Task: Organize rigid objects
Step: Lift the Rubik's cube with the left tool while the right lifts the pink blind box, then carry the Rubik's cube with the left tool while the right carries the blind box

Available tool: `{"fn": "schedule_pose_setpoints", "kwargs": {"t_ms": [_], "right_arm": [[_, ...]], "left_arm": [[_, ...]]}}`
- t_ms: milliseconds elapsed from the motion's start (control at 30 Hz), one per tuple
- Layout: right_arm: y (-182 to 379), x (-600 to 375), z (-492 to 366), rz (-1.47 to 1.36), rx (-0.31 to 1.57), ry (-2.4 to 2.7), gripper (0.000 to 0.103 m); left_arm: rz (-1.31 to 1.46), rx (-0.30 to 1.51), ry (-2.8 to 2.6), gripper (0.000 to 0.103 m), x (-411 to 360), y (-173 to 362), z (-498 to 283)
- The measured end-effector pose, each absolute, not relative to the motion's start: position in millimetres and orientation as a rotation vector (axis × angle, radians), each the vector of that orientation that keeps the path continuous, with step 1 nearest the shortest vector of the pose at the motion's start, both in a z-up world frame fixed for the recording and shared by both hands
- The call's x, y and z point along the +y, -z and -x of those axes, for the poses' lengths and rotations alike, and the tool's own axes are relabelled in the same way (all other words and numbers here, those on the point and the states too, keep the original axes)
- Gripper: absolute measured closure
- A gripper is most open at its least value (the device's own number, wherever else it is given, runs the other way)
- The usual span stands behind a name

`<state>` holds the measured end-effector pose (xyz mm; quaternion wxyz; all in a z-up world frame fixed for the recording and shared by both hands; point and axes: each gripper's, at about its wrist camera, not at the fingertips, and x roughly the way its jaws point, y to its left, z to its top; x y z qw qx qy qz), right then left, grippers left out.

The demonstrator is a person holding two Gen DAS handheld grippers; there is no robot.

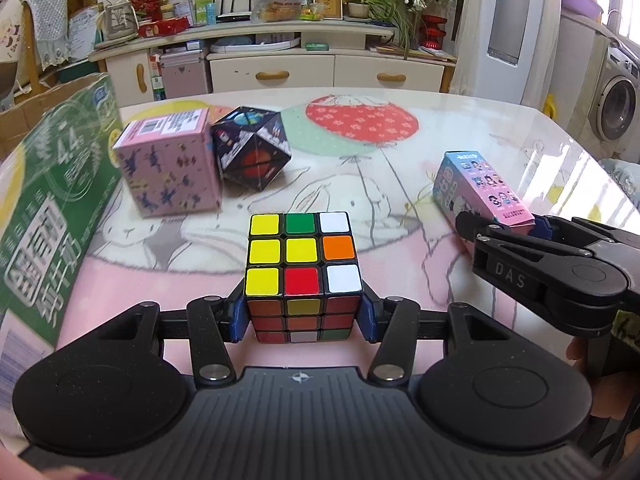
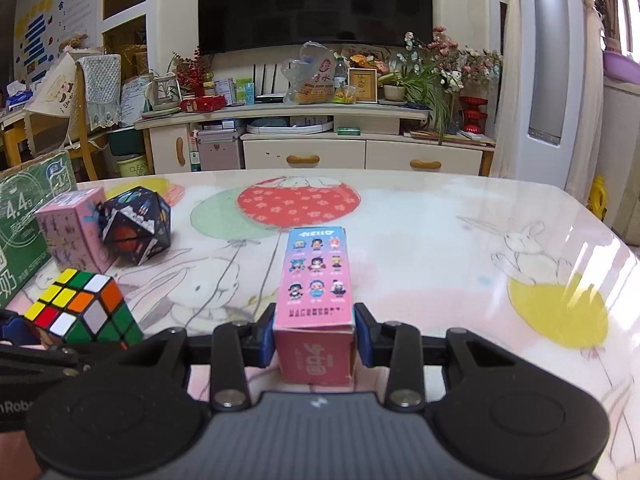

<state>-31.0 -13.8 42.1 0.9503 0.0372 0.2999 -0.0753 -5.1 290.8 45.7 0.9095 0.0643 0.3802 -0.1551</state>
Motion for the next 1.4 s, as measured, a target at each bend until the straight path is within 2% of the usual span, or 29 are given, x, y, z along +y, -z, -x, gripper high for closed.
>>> {"fn": "schedule_pose_setpoints", "kwargs": {"t_ms": [667, 1400], "right_arm": [[-48, 25, 82, -0.094, 0.627, 0.167, 0.067], [-74, 52, 113, -0.039, 0.606, 0.159, 0.067]], "left_arm": [[-0.066, 0.806, 0.329, 0.04, 317, -48, 31], [-0.03, 0.771, 0.391, 0.04, 330, -78, 40]]}}
